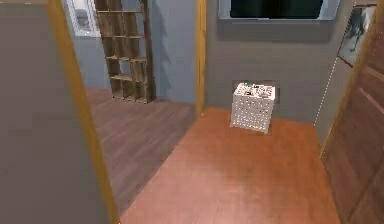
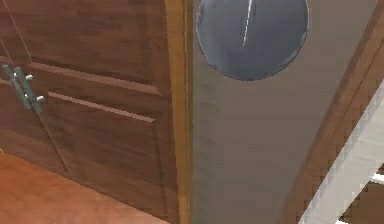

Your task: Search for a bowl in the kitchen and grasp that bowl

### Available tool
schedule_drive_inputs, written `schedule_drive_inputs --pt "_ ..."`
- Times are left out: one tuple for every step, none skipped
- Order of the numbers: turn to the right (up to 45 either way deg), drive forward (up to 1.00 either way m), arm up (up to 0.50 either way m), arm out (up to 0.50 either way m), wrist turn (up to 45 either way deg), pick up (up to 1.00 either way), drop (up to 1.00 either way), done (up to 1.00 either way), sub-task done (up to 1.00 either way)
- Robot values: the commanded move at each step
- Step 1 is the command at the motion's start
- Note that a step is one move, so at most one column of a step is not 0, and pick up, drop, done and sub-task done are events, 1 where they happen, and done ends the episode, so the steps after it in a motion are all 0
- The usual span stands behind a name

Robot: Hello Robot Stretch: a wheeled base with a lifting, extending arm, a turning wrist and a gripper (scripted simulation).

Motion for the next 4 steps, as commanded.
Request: schedule_drive_inputs --pt "0.0 1.00 0.00 0.00 0.0 0.00 0.00 0.00 0.00" --pt "0.0 0.65 0.00 0.00 0.0 0.00 0.00 0.00 0.00" --pt "-45.0 0.00 0.00 0.00 0.0 0.00 0.00 0.00 0.00" --pt "-30.0 0.00 0.00 0.00 0.0 0.00 0.00 0.00 0.00"
